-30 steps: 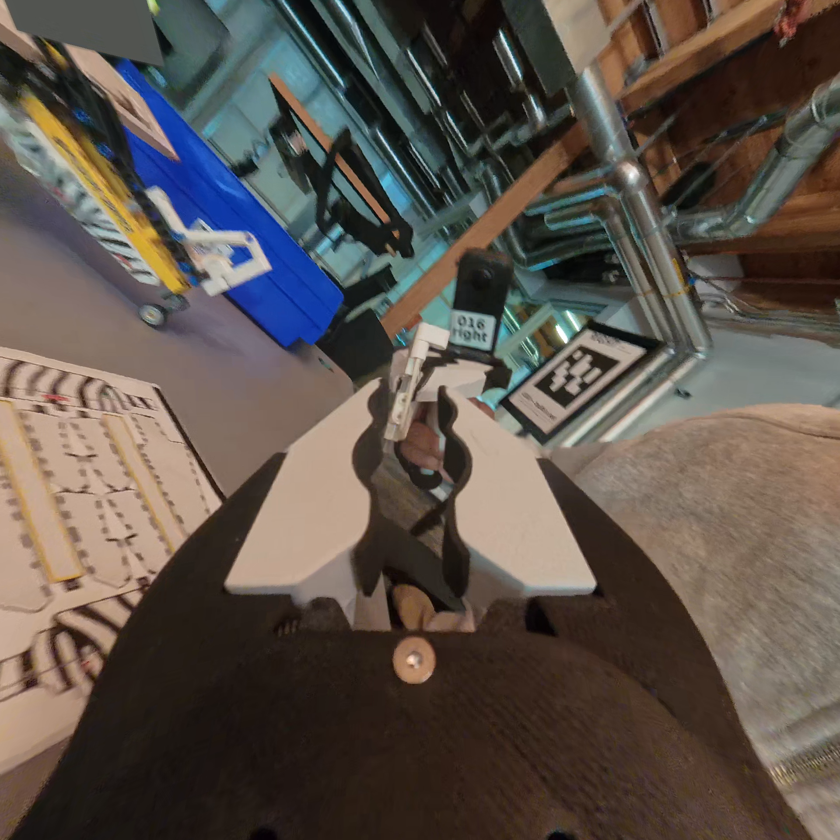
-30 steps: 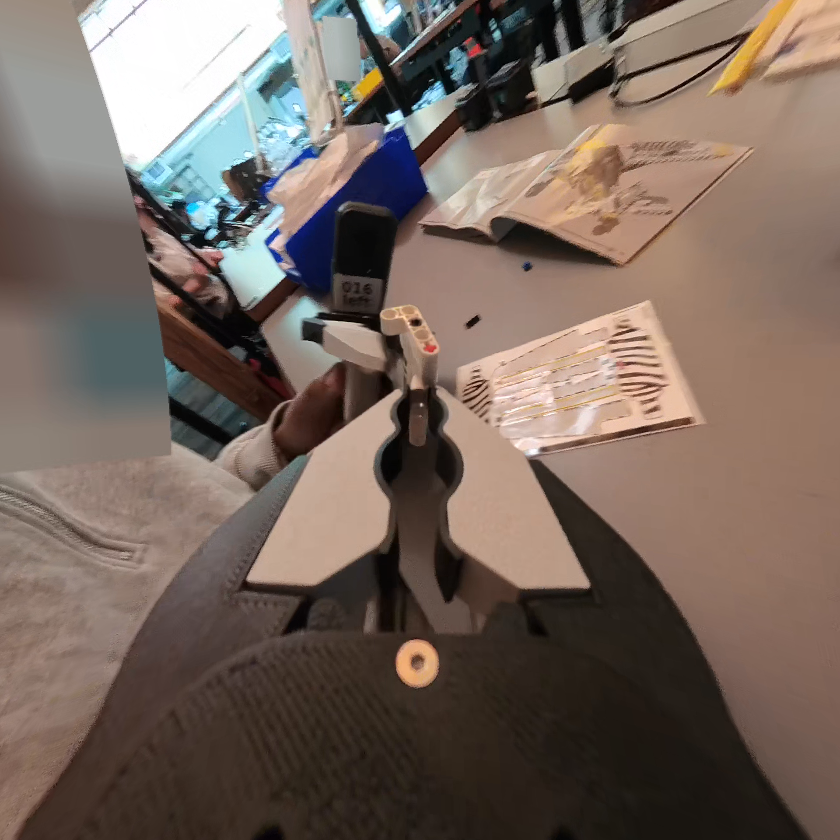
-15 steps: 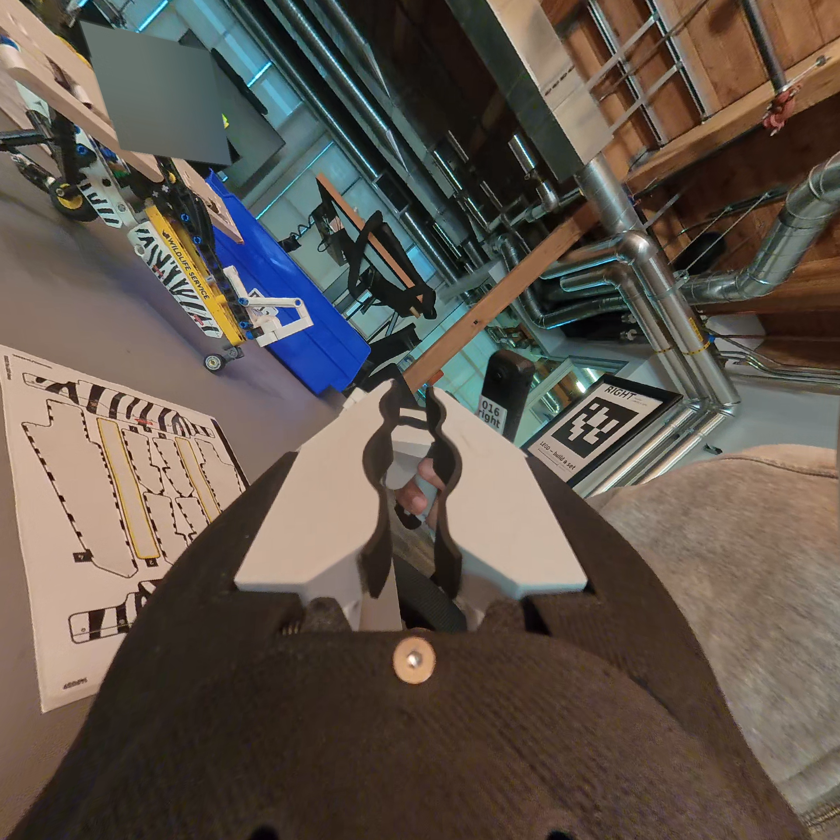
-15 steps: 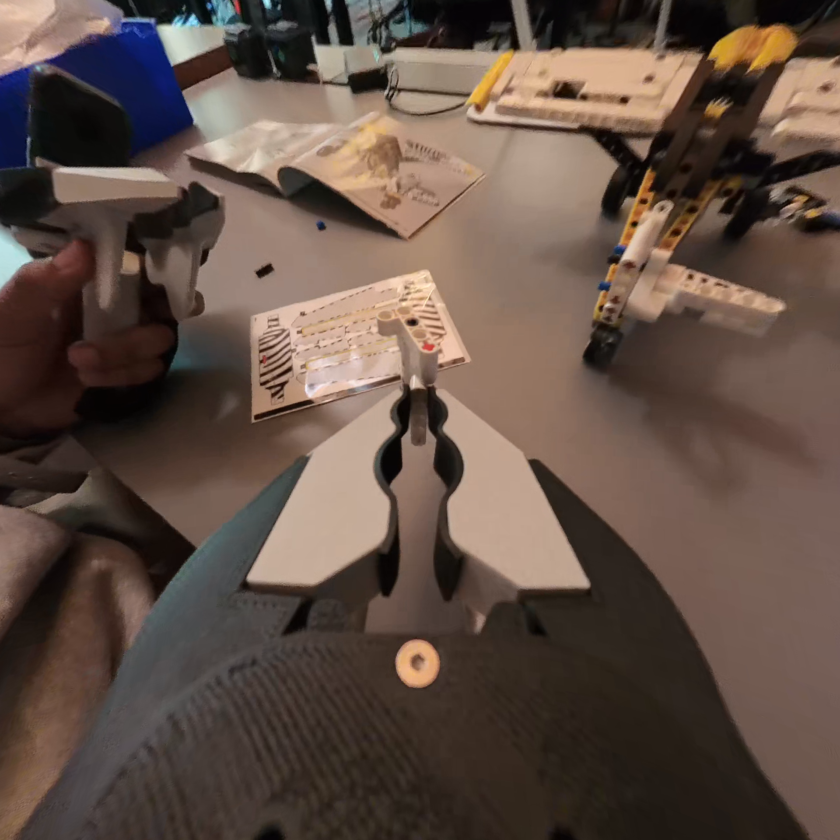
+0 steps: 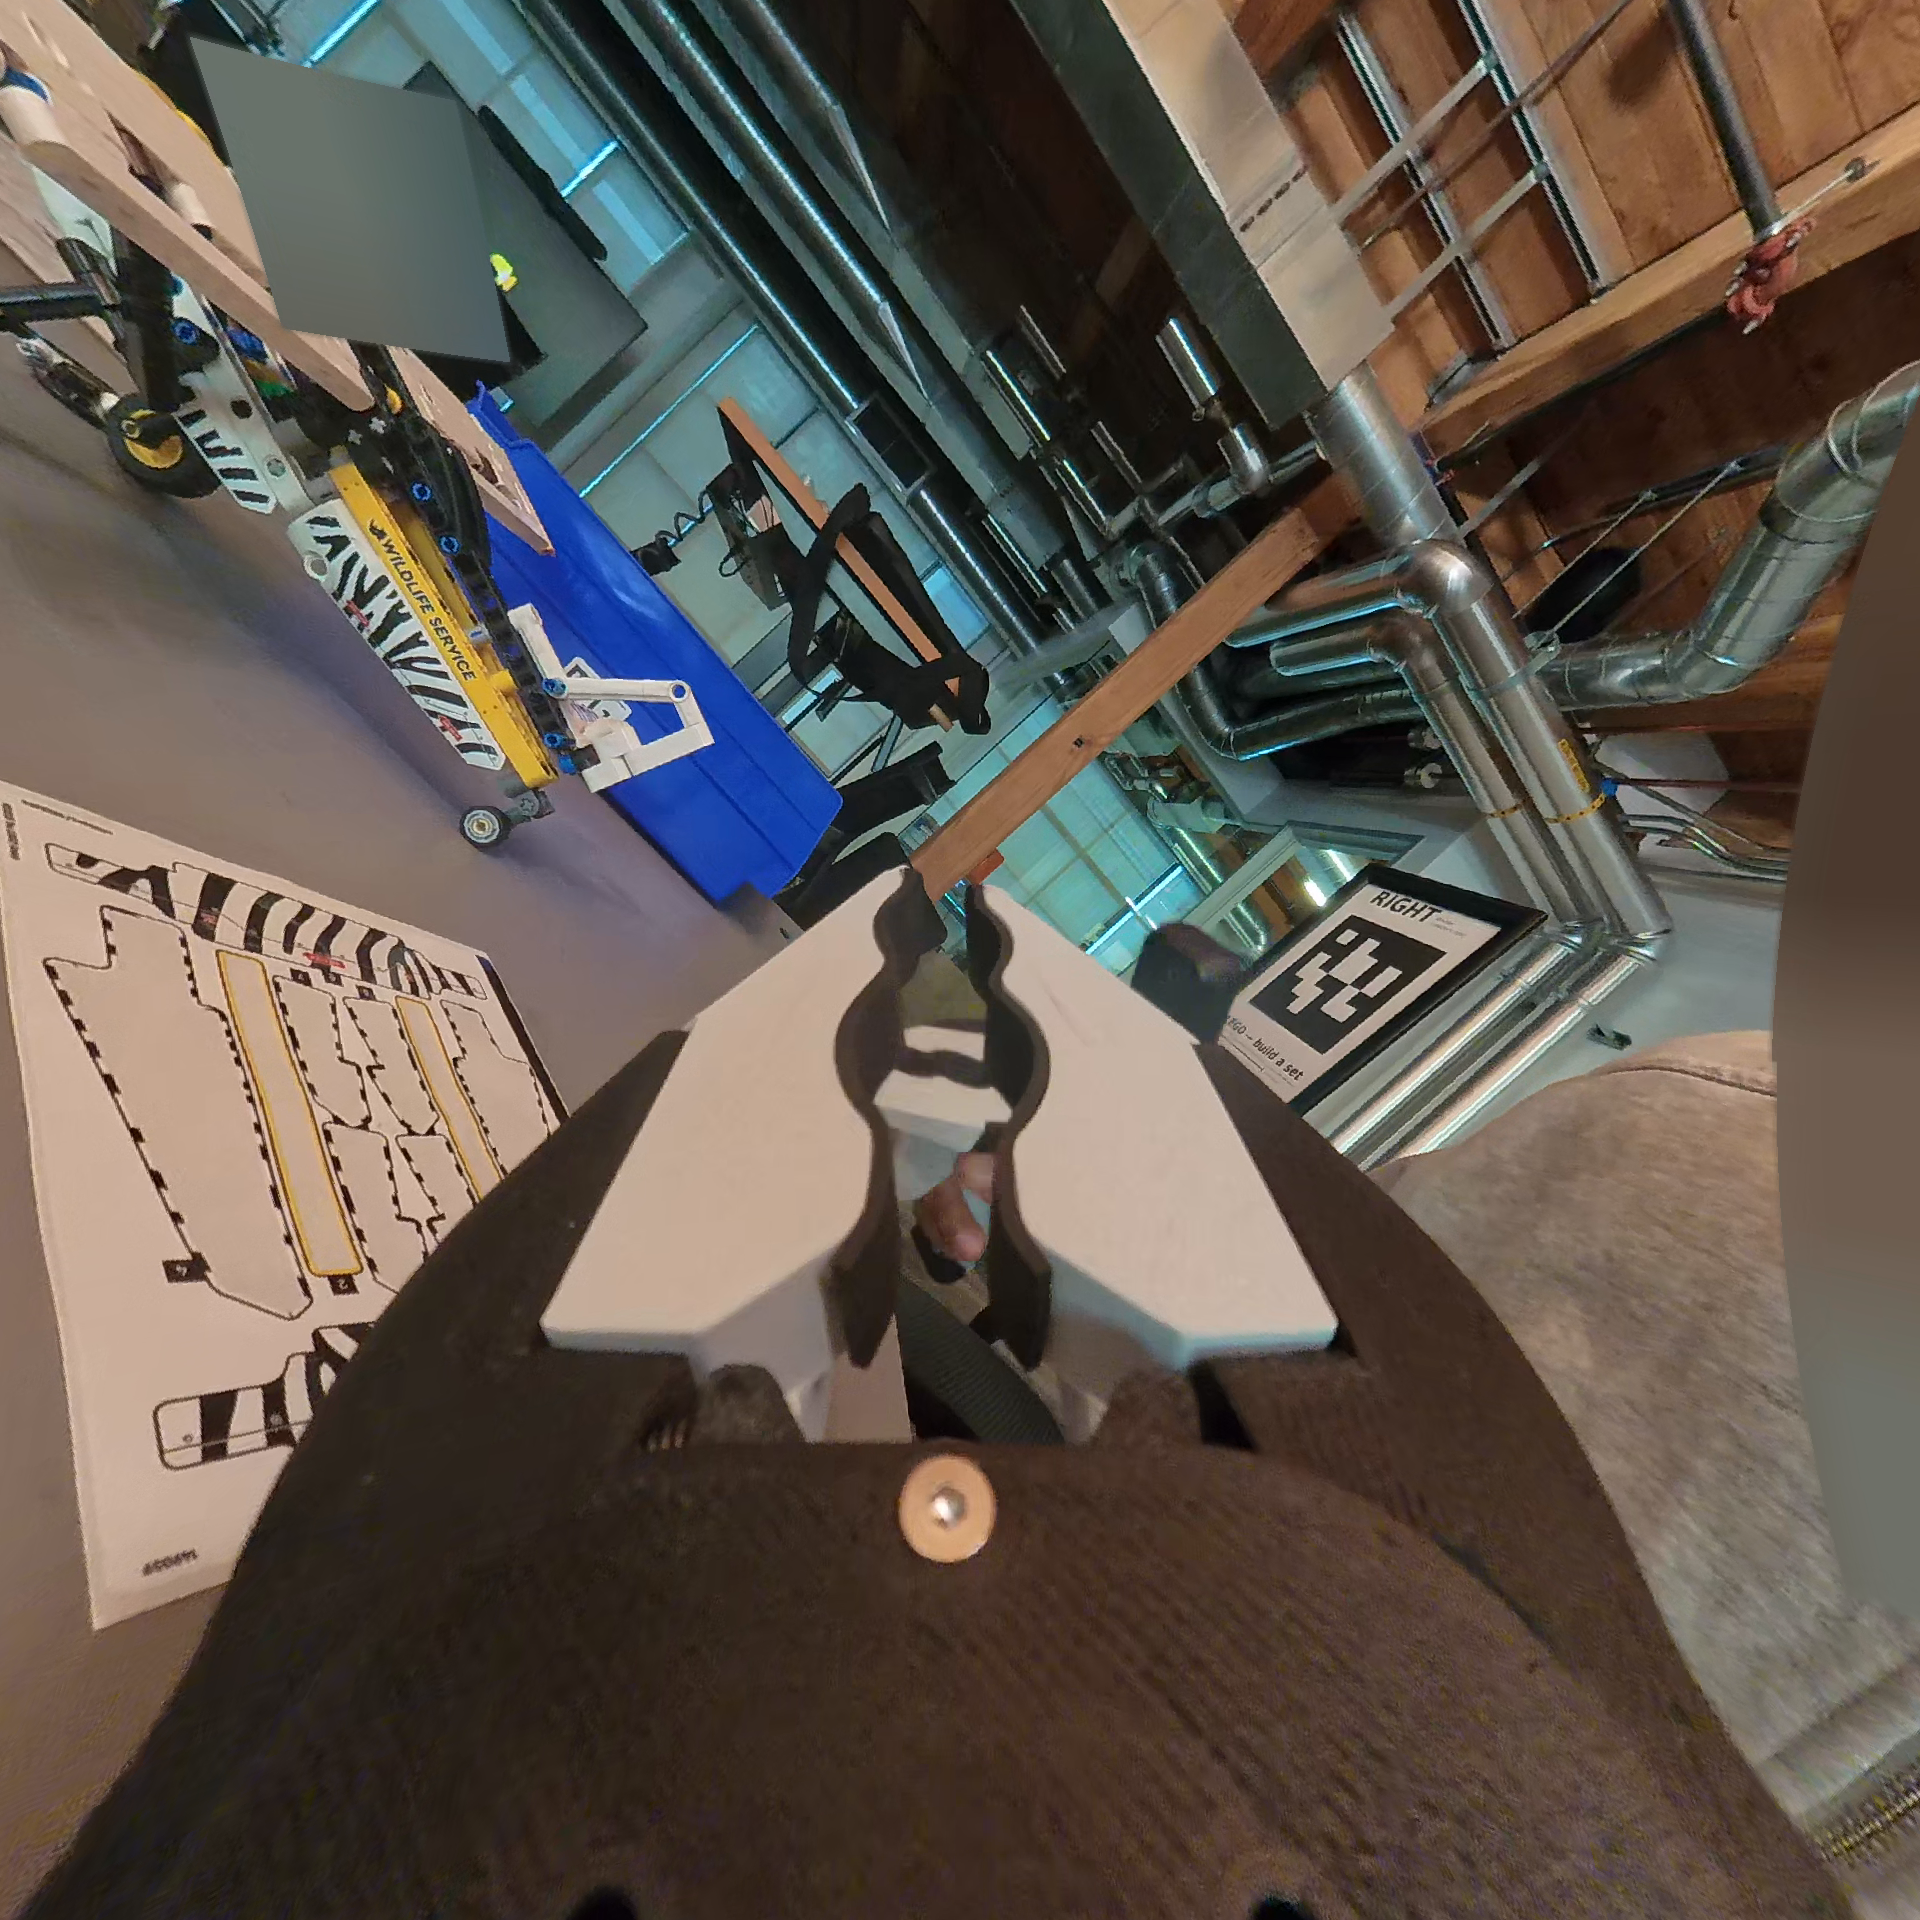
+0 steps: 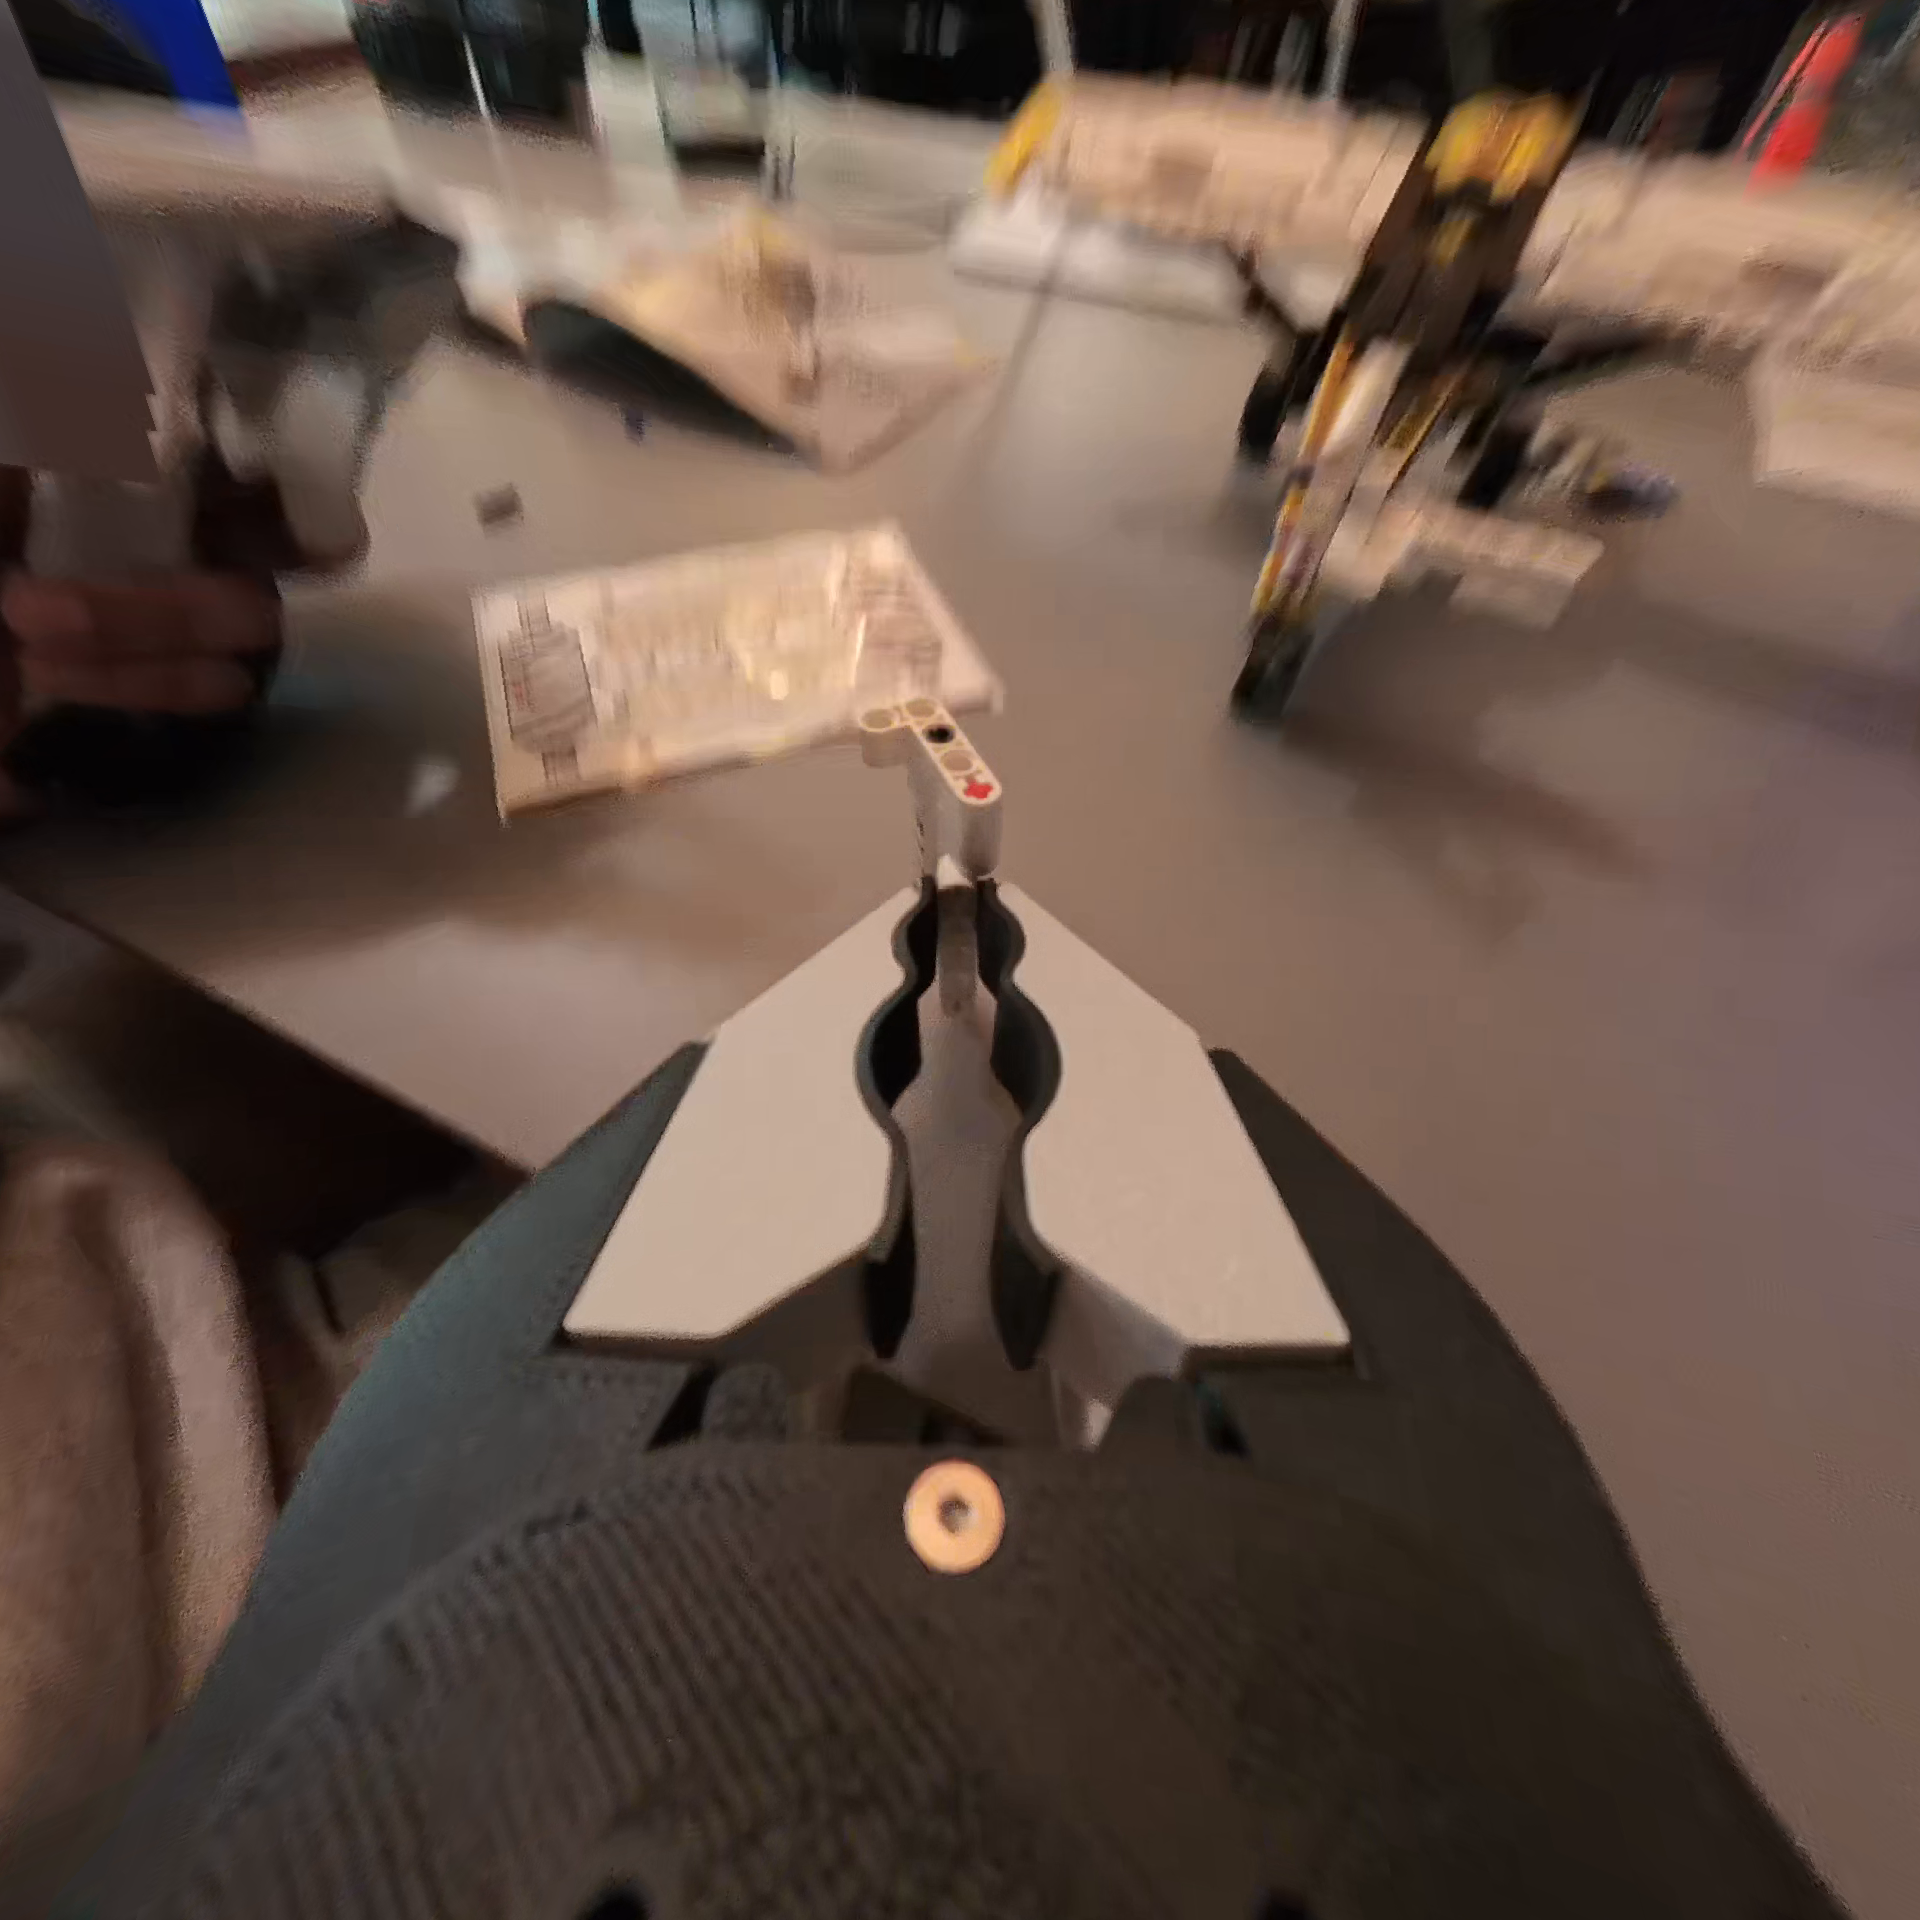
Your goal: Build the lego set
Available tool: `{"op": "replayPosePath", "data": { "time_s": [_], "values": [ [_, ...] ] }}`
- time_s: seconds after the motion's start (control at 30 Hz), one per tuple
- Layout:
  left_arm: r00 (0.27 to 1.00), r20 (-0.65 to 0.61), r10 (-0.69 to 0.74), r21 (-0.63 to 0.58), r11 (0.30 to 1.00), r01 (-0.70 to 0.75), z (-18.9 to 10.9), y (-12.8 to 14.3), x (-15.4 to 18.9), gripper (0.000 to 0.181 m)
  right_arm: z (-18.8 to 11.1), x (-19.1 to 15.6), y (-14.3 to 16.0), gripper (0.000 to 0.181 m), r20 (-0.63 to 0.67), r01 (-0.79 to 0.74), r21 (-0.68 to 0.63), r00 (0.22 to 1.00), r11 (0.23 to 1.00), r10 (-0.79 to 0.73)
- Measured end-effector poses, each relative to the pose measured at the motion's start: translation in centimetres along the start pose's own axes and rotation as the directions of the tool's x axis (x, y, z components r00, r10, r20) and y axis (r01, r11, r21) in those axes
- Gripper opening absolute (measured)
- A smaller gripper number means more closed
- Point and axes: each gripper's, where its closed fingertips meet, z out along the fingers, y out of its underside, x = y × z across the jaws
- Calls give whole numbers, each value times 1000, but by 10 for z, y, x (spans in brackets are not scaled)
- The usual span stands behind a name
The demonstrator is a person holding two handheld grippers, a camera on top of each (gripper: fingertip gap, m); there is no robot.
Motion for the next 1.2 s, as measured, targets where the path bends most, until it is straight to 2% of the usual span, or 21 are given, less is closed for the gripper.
{"op": "replayPosePath", "data": {
  "time_s": [0.2,0.3,0.37,0.83,0.93,1.07,1.2],
  "values": [
    [1000,7,3,-8,1000,-3,0,1,-1,5,1,-2,3,7,6,5,7,1000,1000,-5],
    [1000,10,3,-9,1000,-3,0,2,-1,5,-5,3,-13,6,12,-44,52,999,998,43],
    [1000,11,3,-12,1000,-3,1,2,-2,5,2,2,2,7,15,-11,-44,1000,999,12],
    [1000,12,4,-13,1000,-4,1,2,-2,6,9,3,-4,6,60,-127,-84,989,988,133],
    [1000,17,16,-28,999,-16,3,5,-2,9,10,-3,-28,6,124,-220,-16,968,975,220],
    [997,29,67,-82,995,-65,9,14,0,26,14,-36,-60,6,327,-315,0,897,949,297],
    [978,51,201,-79,977,-197,7,13,9,40,23,-60,-76,6,452,-395,3,820,919,351]
  ]
}}
